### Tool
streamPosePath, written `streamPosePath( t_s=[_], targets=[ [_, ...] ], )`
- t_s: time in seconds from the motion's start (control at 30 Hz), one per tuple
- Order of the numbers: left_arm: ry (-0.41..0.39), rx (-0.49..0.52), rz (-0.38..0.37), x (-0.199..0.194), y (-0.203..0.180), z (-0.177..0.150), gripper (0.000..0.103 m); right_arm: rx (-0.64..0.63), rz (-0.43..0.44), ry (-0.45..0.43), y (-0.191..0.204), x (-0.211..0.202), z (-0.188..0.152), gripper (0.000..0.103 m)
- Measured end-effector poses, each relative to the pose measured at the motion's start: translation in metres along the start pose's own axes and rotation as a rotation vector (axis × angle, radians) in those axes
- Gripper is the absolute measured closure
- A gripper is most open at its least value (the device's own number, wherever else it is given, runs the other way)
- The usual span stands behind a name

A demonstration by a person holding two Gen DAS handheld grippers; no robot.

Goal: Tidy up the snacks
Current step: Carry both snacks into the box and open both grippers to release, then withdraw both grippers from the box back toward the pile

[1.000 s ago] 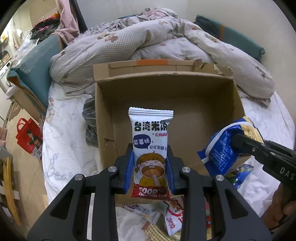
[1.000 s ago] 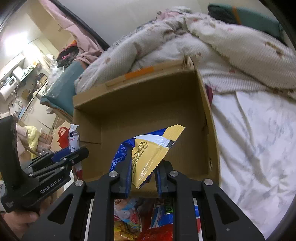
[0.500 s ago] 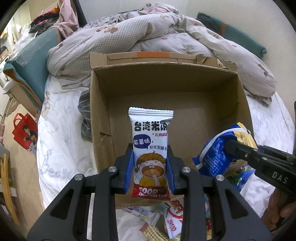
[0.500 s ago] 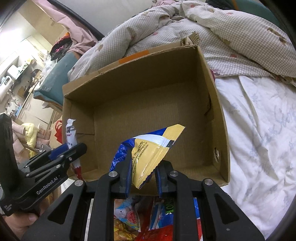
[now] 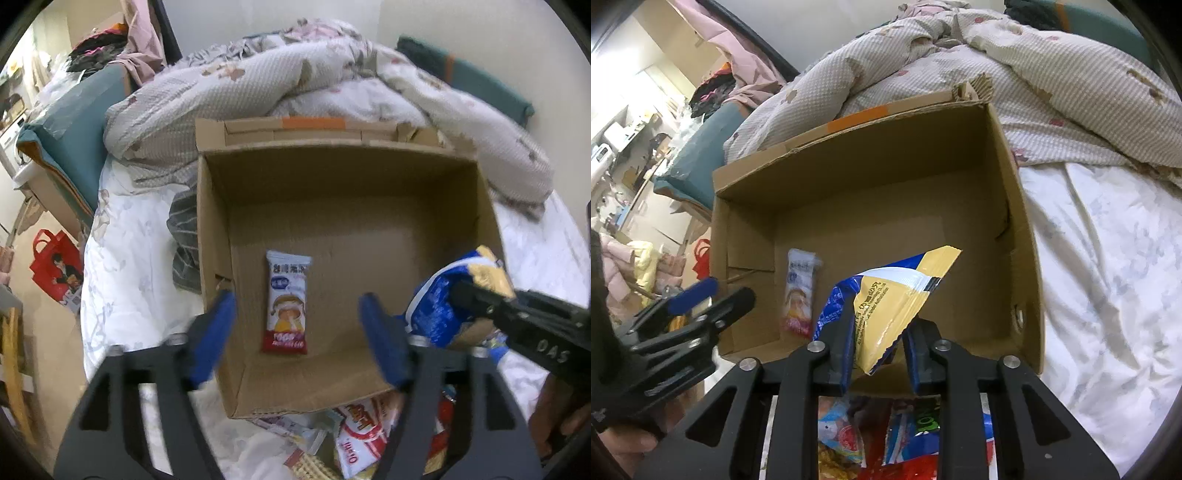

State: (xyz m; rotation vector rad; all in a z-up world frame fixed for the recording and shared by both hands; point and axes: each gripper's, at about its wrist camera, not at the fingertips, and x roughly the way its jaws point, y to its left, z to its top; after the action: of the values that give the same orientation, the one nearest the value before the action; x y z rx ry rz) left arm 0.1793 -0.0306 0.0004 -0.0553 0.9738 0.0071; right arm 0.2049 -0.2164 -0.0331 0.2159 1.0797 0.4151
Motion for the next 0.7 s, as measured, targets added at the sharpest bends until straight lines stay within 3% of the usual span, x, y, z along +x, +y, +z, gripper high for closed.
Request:
streamPosePath(
  t_s=[0.03, 0.07, 0.1, 0.7],
  targets=[
    [-0.010, -0.005, 0.002, -0.002, 0.000, 0.001, 0.015, 0.005, -0.002, -0.007, 0.000, -0.001, 0.000, 0.053],
    [-0.025, -0.007, 0.007, -0.005, 0.001, 0.001, 0.015, 0.010, -0.002, -0.013, -0.001, -0.002, 0.001, 0.017],
    [-0.030, -0.003, 0.013, -0.006, 0.001, 0.001, 0.015, 0.016, -0.002, -0.032, -0.001, -0.005, 0.001, 0.001],
    [-0.063, -0.004, 0.029, -0.033, 0.006, -0.009, 0.015, -0.025, 0.018, -0.107, 0.010, -0.039, -0.002, 0.001]
  ],
)
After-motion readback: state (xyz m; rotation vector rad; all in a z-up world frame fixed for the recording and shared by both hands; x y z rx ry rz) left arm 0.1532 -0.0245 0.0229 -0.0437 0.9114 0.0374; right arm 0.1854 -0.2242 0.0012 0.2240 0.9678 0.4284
